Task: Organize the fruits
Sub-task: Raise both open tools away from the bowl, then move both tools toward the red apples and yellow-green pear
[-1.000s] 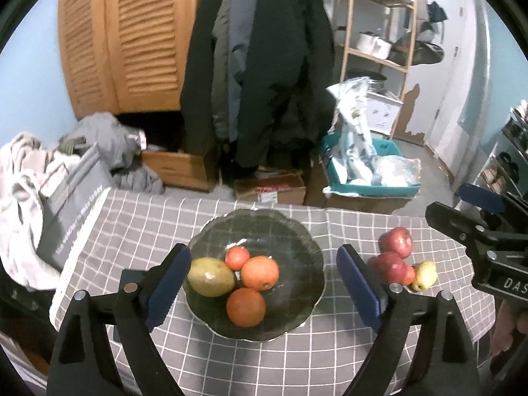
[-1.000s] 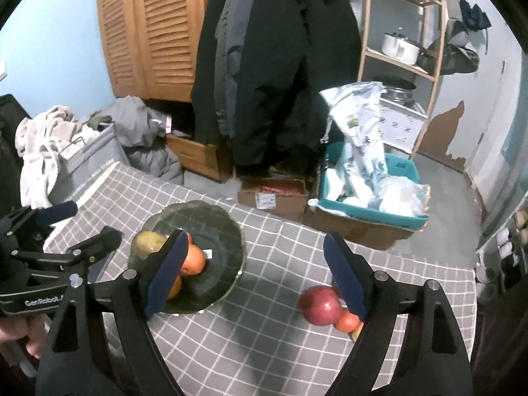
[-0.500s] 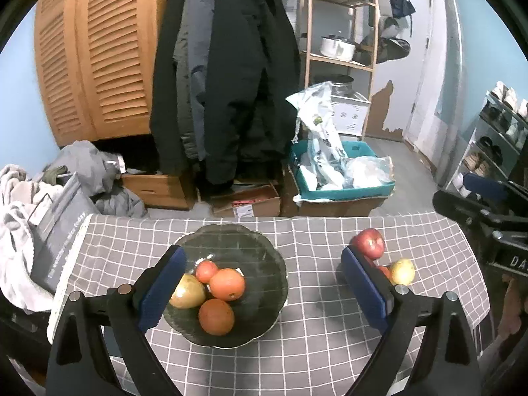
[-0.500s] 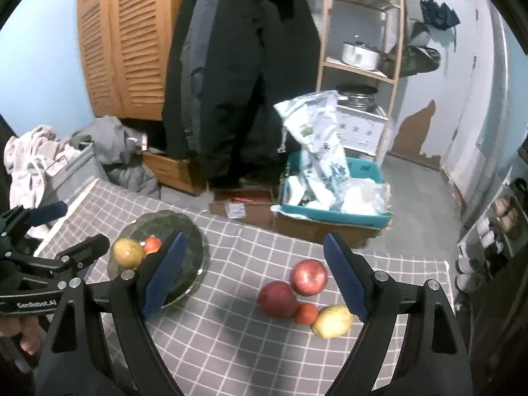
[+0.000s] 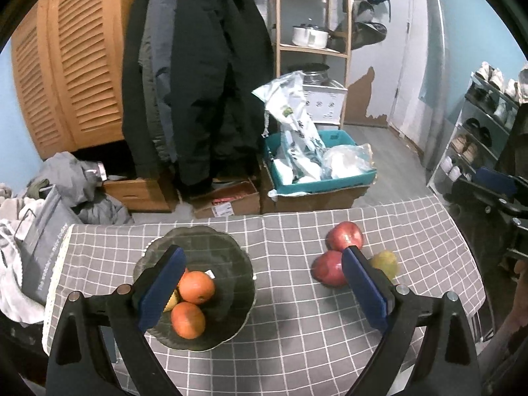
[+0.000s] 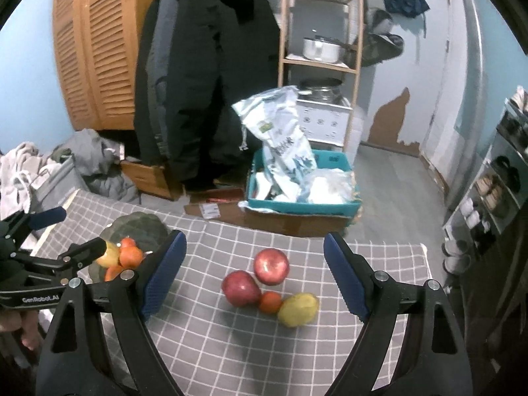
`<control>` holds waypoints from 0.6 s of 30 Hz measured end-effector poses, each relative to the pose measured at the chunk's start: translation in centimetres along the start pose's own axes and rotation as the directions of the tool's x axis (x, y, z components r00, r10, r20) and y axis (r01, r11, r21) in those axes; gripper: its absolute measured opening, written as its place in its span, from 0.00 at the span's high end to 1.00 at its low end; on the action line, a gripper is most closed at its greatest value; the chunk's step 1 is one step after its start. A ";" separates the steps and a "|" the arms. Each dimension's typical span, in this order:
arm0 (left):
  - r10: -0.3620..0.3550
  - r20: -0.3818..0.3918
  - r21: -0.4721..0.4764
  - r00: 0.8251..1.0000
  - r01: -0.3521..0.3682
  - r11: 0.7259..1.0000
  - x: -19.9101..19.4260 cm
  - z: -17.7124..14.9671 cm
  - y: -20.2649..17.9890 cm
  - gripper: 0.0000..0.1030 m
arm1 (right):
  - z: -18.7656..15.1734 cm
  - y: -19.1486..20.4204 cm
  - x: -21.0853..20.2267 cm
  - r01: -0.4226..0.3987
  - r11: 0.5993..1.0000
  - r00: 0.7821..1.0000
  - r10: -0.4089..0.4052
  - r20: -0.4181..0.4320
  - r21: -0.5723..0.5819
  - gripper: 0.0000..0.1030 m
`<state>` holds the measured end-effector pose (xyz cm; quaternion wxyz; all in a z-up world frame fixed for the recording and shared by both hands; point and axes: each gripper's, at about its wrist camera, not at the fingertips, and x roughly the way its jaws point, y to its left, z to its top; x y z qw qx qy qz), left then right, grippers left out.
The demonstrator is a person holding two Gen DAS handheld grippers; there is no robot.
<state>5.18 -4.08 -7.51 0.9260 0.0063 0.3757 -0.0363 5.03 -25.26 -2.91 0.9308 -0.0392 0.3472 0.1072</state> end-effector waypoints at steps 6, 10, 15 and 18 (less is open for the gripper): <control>-0.021 -0.012 0.024 1.000 0.022 0.999 0.5 0.3 -1.7 0.06 | -0.7 -2.3 -0.1 0.028 0.999 1.000 -0.028 -0.009 0.033 0.18; -0.036 -0.021 0.039 0.999 0.037 0.999 1.0 0.5 -2.8 0.06 | -1.2 -3.5 0.1 0.042 0.998 0.999 -0.041 -0.025 0.050 0.18; -0.049 -0.043 0.051 0.998 0.051 0.997 2.1 0.4 -3.6 0.06 | -1.8 -4.4 0.6 0.054 0.997 0.998 -0.051 -0.046 0.063 0.18; -0.058 -0.063 0.046 0.996 0.061 0.997 2.9 0.3 -3.9 0.06 | -2.1 -4.8 1.3 0.056 0.996 0.997 -0.051 -0.065 0.071 0.18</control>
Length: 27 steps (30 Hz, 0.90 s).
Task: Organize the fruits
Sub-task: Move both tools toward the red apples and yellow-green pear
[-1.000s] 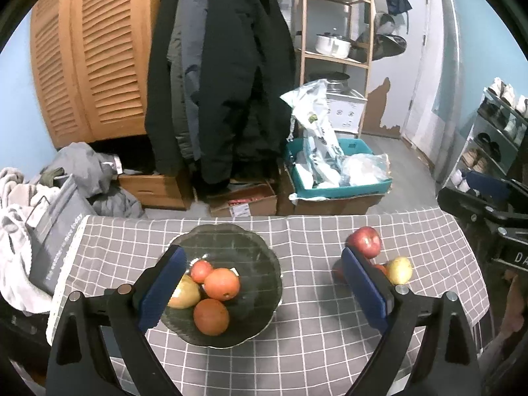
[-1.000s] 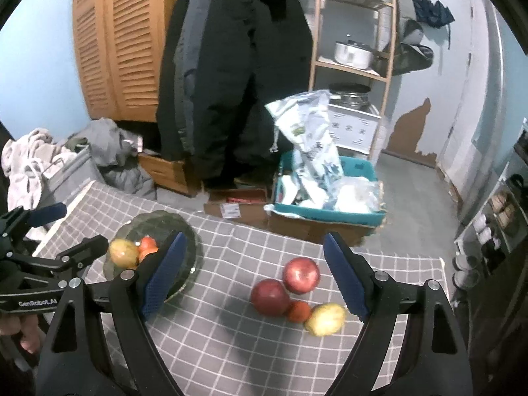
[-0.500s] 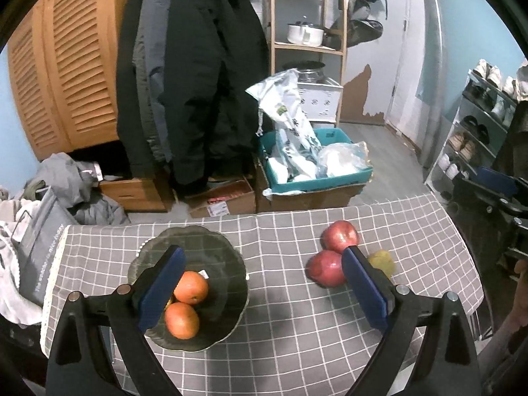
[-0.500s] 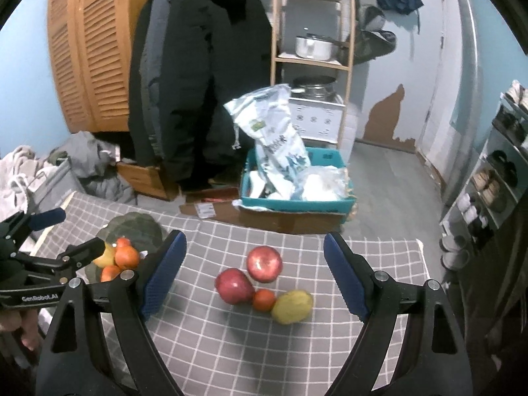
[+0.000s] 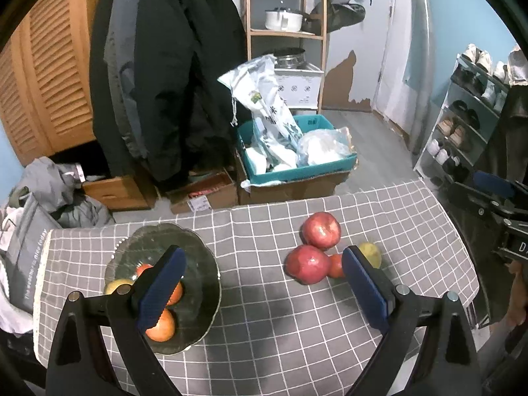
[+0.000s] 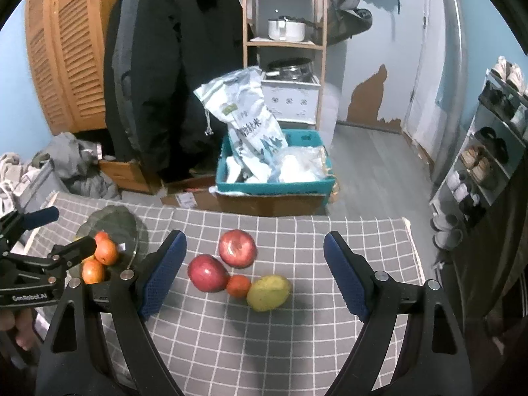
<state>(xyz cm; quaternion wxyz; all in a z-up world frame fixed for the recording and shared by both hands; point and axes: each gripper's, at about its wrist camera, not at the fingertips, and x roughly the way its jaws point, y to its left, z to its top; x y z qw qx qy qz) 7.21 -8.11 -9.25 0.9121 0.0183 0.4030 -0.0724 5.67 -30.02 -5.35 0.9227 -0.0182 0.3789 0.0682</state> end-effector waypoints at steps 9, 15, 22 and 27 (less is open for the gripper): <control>0.010 -0.049 0.005 0.999 -0.010 1.000 2.8 -0.4 -0.4 0.06 | -1.2 -0.9 3.2 0.001 1.000 0.997 0.001 -0.078 0.029 0.18; -0.010 -0.123 -0.033 0.992 0.006 0.999 6.1 -1.2 -0.2 0.06 | -2.6 -1.7 6.8 0.019 0.998 0.985 -0.008 -0.170 0.063 0.18; -0.020 -0.199 -0.058 0.980 0.009 0.998 10.0 -2.4 -0.1 0.06 | -4.8 -2.6 11.3 0.019 0.995 0.957 0.011 -0.290 0.101 0.18; -0.018 -0.248 -0.059 0.969 0.004 0.998 12.6 -3.3 -0.3 0.06 | -6.4 -3.3 14.2 0.024 0.992 0.934 0.021 -0.356 0.120 0.18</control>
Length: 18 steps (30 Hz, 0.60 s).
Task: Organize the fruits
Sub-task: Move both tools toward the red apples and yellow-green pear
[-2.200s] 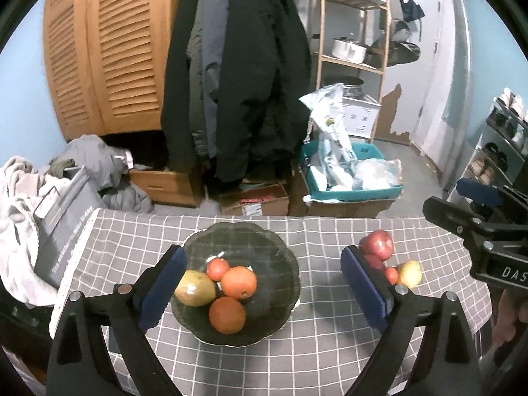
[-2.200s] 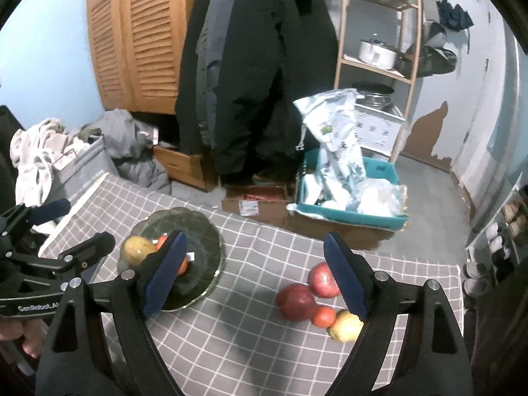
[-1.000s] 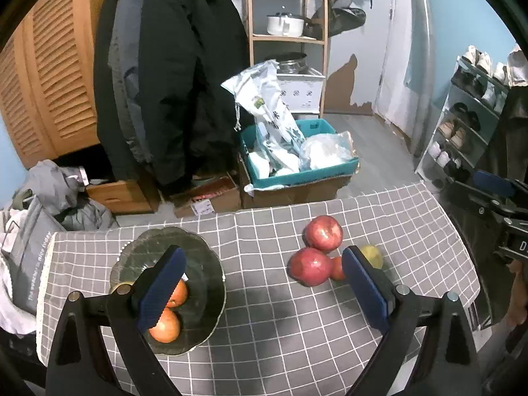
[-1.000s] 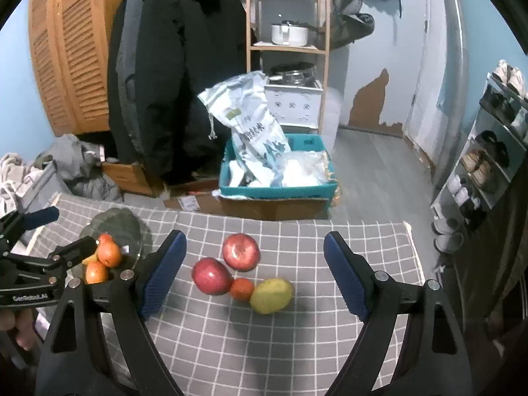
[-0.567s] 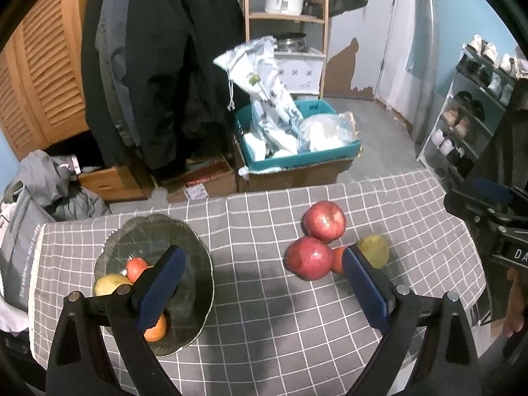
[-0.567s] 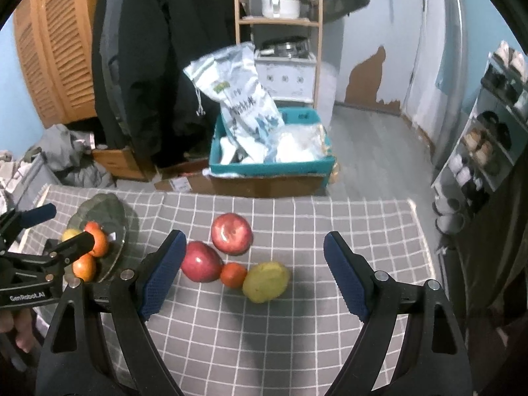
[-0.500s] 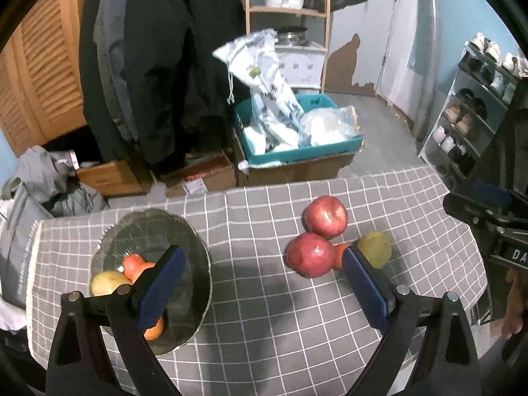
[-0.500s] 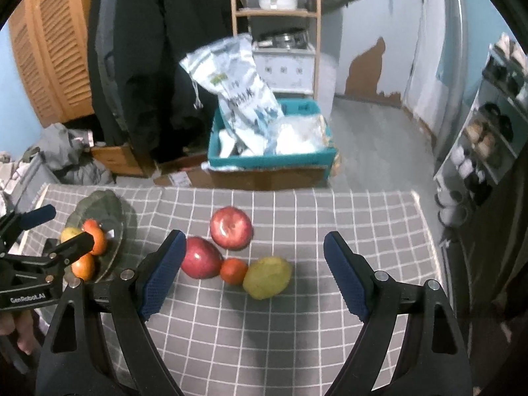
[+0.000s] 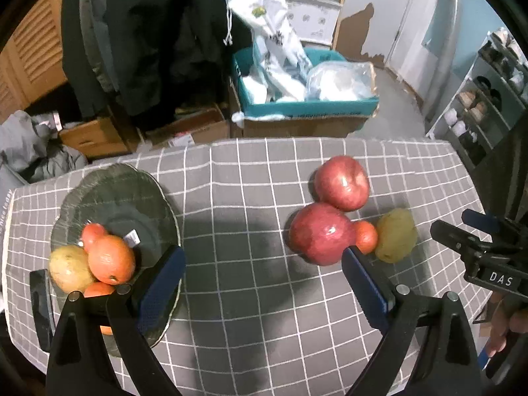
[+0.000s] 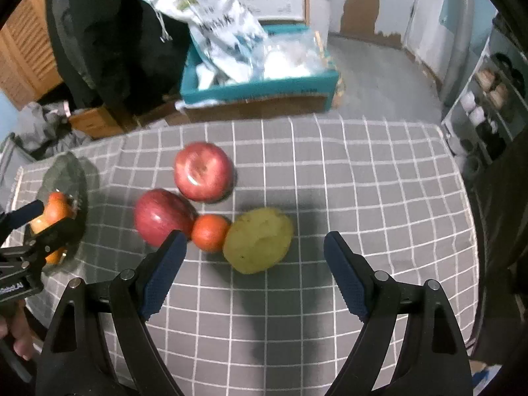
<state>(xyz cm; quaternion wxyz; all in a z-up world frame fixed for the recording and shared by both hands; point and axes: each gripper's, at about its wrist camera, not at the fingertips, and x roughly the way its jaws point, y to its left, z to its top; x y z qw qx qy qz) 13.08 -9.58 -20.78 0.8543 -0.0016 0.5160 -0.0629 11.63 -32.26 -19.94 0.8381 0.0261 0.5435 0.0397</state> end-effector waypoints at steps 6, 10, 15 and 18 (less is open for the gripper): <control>-0.003 -0.040 0.005 0.999 0.003 1.000 2.3 -0.1 -0.3 0.06 | -0.6 -0.3 3.2 -0.001 1.000 0.998 0.000 -0.066 -0.010 0.18; -0.003 -0.058 0.010 0.998 0.004 1.000 3.4 -0.3 -0.4 0.06 | -1.0 -0.2 4.7 0.002 1.000 0.996 -0.005 -0.088 -0.031 0.18; -0.011 -0.085 0.006 0.996 0.012 1.000 4.8 -0.5 -0.5 0.06 | -1.3 0.0 6.2 -0.018 0.997 0.994 0.010 -0.107 -0.075 0.18; -0.010 -0.097 0.013 0.995 0.011 1.000 5.5 -0.5 -0.6 0.06 | -1.5 0.2 6.8 -0.021 0.995 0.994 0.010 -0.112 -0.099 0.18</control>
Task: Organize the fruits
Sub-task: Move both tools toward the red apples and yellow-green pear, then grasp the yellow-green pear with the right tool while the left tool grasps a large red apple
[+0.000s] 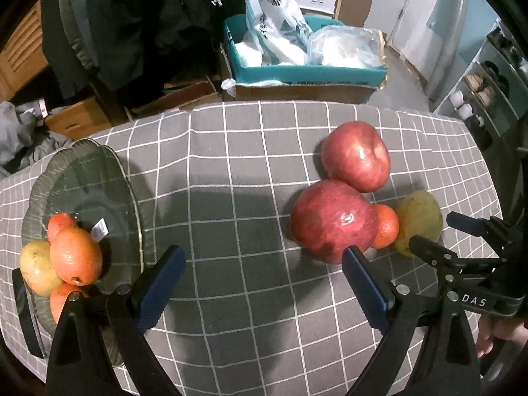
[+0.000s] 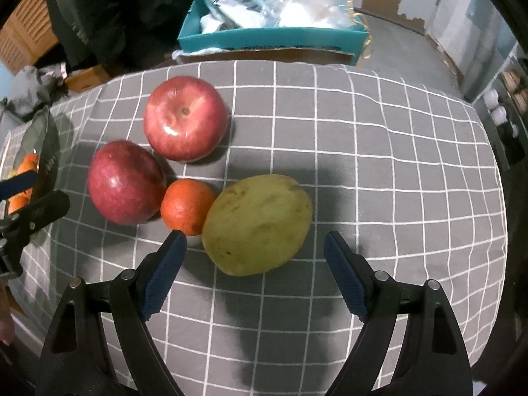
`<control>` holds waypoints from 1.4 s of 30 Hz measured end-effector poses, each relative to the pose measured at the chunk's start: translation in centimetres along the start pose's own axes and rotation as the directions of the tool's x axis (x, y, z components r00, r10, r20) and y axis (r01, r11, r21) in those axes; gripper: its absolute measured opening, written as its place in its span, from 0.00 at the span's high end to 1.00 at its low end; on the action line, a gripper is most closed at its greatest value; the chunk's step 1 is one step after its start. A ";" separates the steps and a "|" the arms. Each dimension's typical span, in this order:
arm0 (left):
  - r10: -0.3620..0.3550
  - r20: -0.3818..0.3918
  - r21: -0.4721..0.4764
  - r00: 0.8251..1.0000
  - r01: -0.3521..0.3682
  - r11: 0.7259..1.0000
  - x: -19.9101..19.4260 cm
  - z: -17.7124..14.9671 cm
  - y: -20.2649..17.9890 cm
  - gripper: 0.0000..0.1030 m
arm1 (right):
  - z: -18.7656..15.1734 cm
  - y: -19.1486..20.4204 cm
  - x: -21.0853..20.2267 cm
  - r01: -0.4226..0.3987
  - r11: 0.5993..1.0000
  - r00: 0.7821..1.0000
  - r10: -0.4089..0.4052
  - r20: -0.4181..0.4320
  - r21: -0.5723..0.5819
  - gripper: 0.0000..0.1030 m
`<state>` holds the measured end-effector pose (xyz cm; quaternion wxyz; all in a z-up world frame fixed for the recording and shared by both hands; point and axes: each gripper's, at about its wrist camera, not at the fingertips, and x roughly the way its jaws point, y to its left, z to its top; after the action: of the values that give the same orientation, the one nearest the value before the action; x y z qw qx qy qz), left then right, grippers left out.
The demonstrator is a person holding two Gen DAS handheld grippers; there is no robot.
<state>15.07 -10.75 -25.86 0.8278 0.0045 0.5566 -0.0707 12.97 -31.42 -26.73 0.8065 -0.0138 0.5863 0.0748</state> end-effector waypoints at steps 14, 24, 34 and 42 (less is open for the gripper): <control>-0.015 -0.033 0.047 0.999 0.017 0.999 1.7 -0.1 -1.3 0.06 | 0.4 -0.2 2.6 -0.040 0.997 0.999 0.038 -0.029 -0.066 0.19; -0.038 -0.060 0.106 0.997 0.044 0.993 3.2 0.1 -3.5 0.06 | 0.1 -0.9 2.3 -0.046 0.998 0.999 0.045 -0.022 -0.034 0.24; -0.049 -0.085 0.131 0.995 0.060 0.990 5.0 0.6 -5.0 0.06 | -0.4 -3.7 1.9 -0.003 0.999 1.000 0.003 -0.004 0.048 0.24; -0.089 -0.087 0.097 0.992 0.097 0.991 5.8 1.0 -4.9 0.06 | -0.4 -3.4 2.0 0.000 1.000 1.000 0.000 0.002 0.021 0.23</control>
<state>17.51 -16.36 -30.49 0.7987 0.0231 0.5855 -0.1370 13.72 -34.65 -28.99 0.8071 -0.0051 0.5864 0.0687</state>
